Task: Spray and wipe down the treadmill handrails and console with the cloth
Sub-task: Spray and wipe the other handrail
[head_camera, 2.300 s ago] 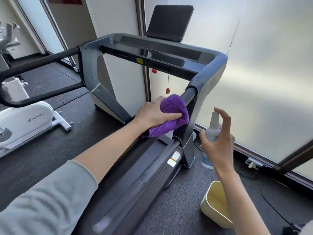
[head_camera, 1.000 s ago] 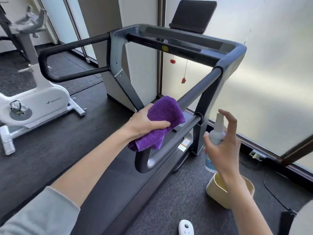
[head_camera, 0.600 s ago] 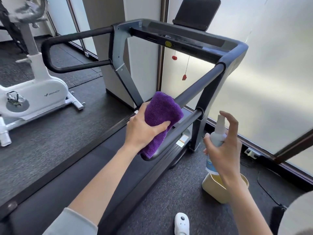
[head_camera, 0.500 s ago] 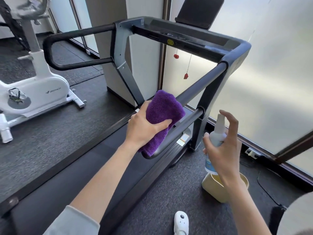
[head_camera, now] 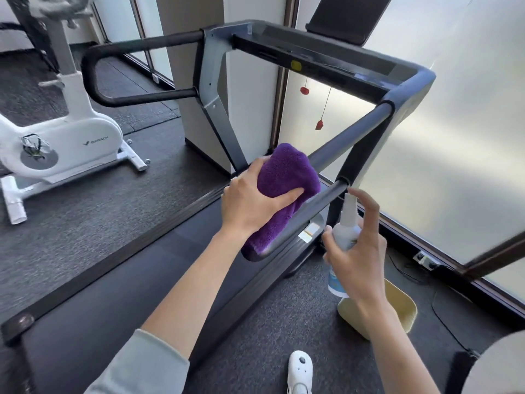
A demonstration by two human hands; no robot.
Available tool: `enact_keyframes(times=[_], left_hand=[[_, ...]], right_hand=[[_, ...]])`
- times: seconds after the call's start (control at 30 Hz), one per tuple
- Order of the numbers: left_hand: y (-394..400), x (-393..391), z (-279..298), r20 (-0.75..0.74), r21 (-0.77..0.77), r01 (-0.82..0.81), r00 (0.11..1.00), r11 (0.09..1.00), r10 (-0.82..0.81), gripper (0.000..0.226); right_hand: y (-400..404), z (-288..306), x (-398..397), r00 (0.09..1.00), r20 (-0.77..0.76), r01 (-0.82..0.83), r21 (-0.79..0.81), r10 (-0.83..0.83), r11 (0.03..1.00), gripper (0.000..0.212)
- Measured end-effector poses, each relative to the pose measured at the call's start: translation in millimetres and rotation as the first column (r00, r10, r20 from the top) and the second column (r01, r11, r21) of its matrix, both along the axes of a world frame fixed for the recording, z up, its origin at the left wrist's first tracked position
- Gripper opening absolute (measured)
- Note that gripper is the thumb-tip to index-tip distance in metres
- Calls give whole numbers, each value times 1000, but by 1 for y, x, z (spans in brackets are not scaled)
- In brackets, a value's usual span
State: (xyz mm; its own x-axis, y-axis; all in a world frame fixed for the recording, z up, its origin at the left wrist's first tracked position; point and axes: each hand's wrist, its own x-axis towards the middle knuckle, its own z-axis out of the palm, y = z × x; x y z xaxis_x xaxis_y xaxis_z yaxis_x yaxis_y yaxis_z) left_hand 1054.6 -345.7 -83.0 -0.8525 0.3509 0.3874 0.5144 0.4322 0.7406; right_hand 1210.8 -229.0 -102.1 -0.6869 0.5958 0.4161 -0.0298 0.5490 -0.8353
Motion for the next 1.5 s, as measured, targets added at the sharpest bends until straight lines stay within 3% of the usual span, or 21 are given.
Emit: enact_keyframes(times=[0.2, 0.33, 0.43, 0.53, 0.63, 0.73, 0.87, 1.07, 1.27, 1.4, 1.5], left_hand=[[-17, 22, -36, 118, 281, -67, 992, 957, 35, 64], [-20, 6, -26, 111, 187, 13, 993, 982, -34, 61], [-11, 0, -13, -27, 73, 34, 999, 997, -32, 67], [-7, 6, -20, -34, 162, -4, 999, 987, 9, 67], [-23, 21, -56, 165, 363, -52, 986, 930, -9, 62], [-39, 32, -89, 327, 454, -95, 943, 886, -67, 54], [-58, 35, -99, 329, 561, -141, 942, 815, -63, 46], [-96, 40, -105, 354, 666, -300, 933, 683, 64, 55], [-97, 46, -104, 327, 694, -252, 945, 675, 16, 74], [-64, 51, -86, 291, 681, -172, 956, 711, -47, 51], [-35, 36, -67, 198, 618, -86, 979, 782, -49, 52]], right_hand=[[1, -4, 3, 1000, 13, -5, 3, 5, 1000, 71], [2, -6, 5, 1000, 28, -2, -13, 3, 1000, 70], [1, -8, 3, 999, 38, -4, -28, 5, 1000, 70], [-3, -9, 1, 1000, 25, -10, -21, 11, 1000, 71], [-5, -11, 3, 1000, -2, -5, 2, 5, 1000, 70], [-7, -17, 7, 1000, 3, 17, 39, -17, 999, 69], [-17, -33, 15, 998, 54, 7, 85, -12, 996, 68], [-40, -50, 7, 993, 116, -16, 93, 5, 996, 61], [-47, -51, -4, 993, 108, 34, 78, -42, 996, 60], [-39, -50, 0, 994, 98, 32, 78, -40, 996, 62], [-33, -50, 5, 997, 73, 32, 61, -37, 998, 64]])
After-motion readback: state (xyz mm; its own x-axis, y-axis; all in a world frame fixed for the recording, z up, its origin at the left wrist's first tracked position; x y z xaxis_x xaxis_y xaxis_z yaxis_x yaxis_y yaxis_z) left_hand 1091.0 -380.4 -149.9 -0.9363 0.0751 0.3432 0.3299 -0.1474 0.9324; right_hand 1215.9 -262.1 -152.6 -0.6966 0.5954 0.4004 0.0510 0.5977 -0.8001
